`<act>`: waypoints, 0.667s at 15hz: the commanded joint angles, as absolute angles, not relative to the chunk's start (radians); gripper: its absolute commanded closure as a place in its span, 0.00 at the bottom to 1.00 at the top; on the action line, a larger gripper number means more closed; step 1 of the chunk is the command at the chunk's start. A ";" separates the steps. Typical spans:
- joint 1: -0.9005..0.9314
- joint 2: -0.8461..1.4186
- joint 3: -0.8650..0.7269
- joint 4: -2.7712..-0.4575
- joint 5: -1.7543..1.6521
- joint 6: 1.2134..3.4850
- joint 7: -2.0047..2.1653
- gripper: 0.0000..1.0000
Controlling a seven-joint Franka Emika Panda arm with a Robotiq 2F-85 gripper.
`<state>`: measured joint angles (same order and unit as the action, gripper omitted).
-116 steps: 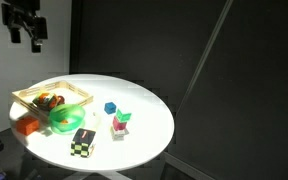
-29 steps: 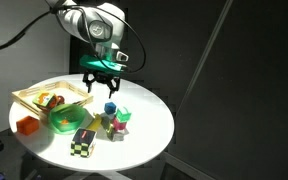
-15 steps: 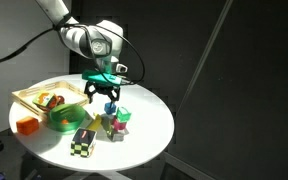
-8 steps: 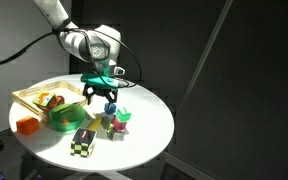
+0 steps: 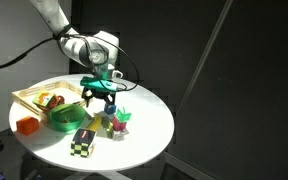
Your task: Put the black soft cube on the green block
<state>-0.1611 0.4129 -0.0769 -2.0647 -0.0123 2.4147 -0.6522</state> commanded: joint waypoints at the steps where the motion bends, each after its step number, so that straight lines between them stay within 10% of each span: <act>1: -0.176 0.445 -0.060 -2.038 -0.042 2.432 -0.632 0.00; 10: -0.184 0.492 -0.059 -2.028 -0.066 2.487 -0.637 0.00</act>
<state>-0.1629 0.4710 -0.0710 -2.0533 -0.0310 2.4729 -0.6522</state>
